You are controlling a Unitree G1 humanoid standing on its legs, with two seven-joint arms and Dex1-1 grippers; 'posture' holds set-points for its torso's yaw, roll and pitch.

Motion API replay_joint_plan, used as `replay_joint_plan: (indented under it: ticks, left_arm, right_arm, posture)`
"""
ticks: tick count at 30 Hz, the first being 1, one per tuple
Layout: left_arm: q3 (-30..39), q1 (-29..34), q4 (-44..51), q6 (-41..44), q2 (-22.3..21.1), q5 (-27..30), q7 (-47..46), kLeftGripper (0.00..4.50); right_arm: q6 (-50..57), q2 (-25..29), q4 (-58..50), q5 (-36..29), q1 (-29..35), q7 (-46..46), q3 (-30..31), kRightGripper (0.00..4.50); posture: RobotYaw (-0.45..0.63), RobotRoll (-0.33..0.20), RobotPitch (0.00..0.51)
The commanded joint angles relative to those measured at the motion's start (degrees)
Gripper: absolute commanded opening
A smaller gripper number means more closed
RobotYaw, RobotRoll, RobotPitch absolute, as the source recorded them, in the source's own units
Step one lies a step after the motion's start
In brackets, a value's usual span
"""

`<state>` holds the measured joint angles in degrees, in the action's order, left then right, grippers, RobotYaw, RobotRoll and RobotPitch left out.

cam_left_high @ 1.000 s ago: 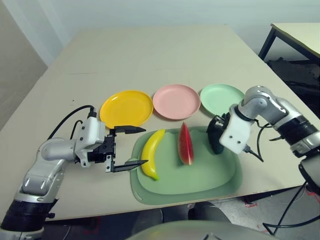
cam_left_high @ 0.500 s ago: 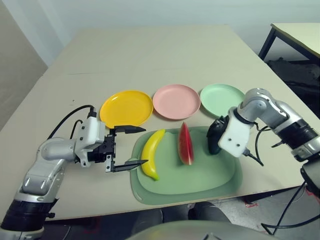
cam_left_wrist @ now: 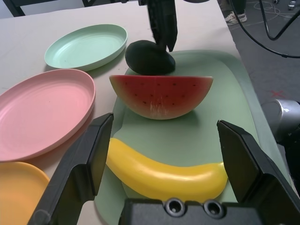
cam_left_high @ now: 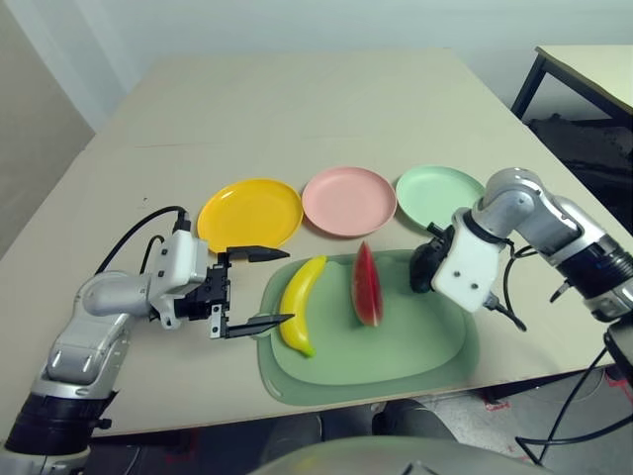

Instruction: Place the fruits into color-matched plates.

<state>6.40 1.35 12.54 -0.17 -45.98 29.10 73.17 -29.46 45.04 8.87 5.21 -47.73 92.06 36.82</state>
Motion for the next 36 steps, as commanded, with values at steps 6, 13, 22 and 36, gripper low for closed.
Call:
replay_joint_plan:
  ticks: [6, 13, 22, 36]
  left_arm:
    - [-0.29, 0.02, -0.59, 0.24, 0.01, -0.72, -0.36, 4.50]
    - [0.14, -0.24, -1.73, -0.32, -0.50, -0.98, -0.01, 4.50]
    - [-0.35, -0.91, -2.73, -0.71, -0.42, -1.31, 0.22, 4.50]
    - [0.69, 1.44, -1.39, -0.51, -0.64, -1.23, -0.23, 4.50]
  right_arm:
    - [0.23, 0.78, -0.45, -0.80, -1.10, 0.44, 1.40, 0.04]
    - [0.98, 3.94, -2.16, -3.41, -3.11, 0.44, 3.98, 0.04]
    - [-0.69, 3.14, -2.09, -5.55, -7.15, 0.44, 3.65, 0.65]
    - [18.86, -5.85, 0.43, -3.60, -10.39, -0.29, -3.35, 4.48]
  posture:
    - [0.07, 0.000, 0.000]
    - [0.07, 0.000, 0.000]
    - [0.06, 0.000, 0.000]
    - [0.08, 0.000, 0.000]
